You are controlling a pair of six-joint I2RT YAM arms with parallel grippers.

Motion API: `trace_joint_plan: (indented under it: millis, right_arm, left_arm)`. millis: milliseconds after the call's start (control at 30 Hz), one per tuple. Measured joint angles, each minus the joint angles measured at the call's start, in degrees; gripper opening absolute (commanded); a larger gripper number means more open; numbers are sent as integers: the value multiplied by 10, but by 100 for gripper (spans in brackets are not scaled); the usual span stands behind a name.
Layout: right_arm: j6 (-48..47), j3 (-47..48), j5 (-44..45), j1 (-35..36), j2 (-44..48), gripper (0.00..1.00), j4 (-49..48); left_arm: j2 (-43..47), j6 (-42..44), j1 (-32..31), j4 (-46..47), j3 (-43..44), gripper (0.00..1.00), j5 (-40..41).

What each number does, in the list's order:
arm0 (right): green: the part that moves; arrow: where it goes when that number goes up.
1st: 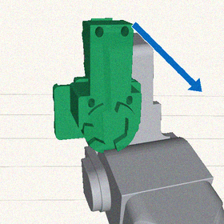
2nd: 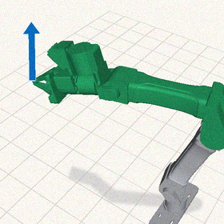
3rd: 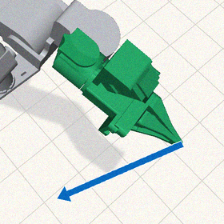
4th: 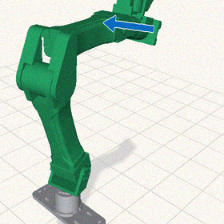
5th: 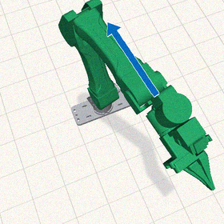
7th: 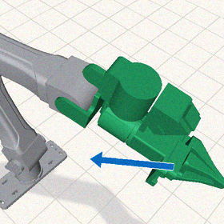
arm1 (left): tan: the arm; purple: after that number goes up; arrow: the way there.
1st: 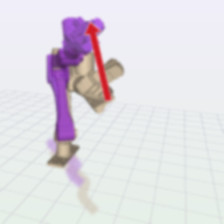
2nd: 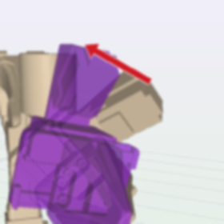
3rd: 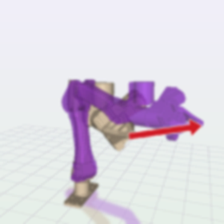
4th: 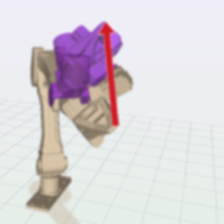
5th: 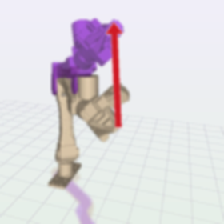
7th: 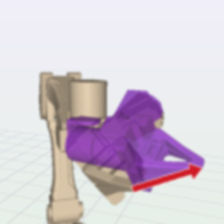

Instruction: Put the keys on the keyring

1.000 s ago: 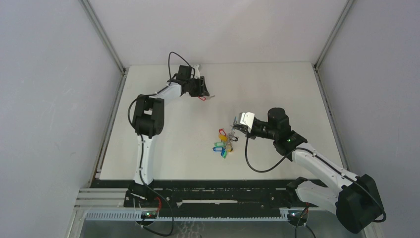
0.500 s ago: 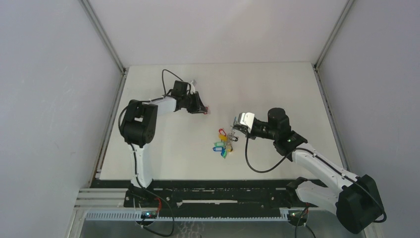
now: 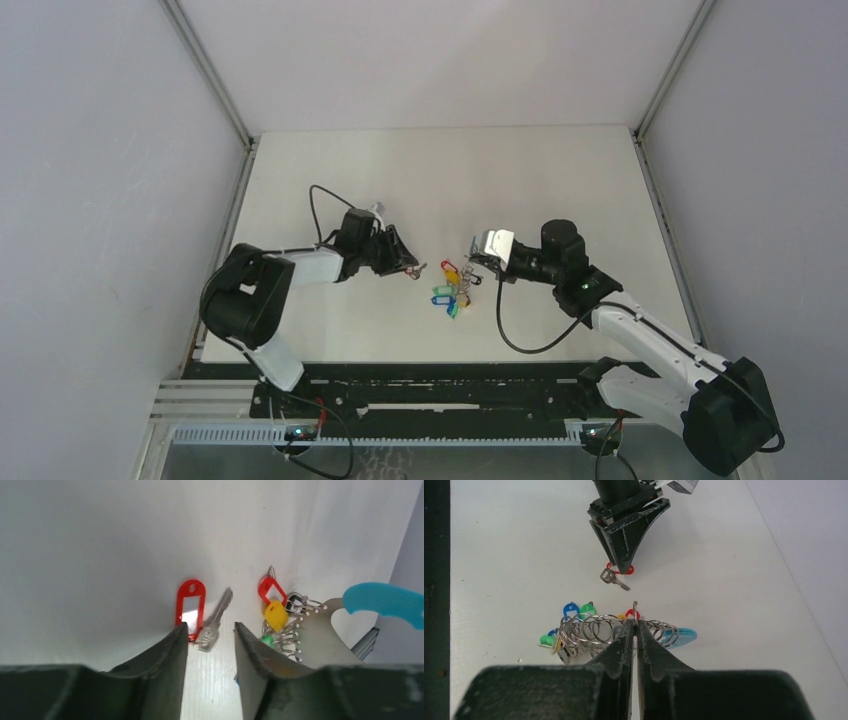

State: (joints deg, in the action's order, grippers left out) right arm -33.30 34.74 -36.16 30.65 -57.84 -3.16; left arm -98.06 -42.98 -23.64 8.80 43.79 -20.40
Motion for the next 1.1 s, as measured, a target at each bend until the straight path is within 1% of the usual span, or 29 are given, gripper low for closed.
trace_joint_plan:
  millis: [67, 100, 133, 167, 367, 500, 667, 867, 1000, 1100]
  right_arm:
    - [0, -1, 2, 3, 2, 0, 1]
    - [-1, -1, 3, 4, 4, 0, 2]
    - [-1, -2, 4, 5, 6, 0, 3]
    - [-1, -2, 4, 6, 8, 0, 5]
    - [-2, -2, 9, 10, 15, 0, 9]
    - [-2, -2, 14, 12, 19, 0, 10]
    - [-3, -2, 15, 16, 26, 0, 14]
    - [-4, -2, 20, 24, 30, 0, 20]
    - [-5, -2, 23, 32, 31, 0, 24]
    - [-6, -2, 26, 36, 31, 0, 28]
  left_arm:
    - [21, 0, -1, -4, -12, 62, 15]
    - [34, 0, -2, -12, -16, 72, 26]
    - [47, 4, -2, -24, -17, 98, 34]
    - [59, 9, -2, -35, -17, 100, 42]
    - [146, 50, -2, -103, -16, 100, 89]
    - [218, 70, -2, -155, -16, 100, 140]
    - [324, 70, 4, -249, -5, 100, 220]
    - [432, 61, 11, -315, -3, 100, 282]
    - [477, 59, 12, -325, -5, 100, 305]
    - [466, 59, 12, -343, -1, 100, 311]
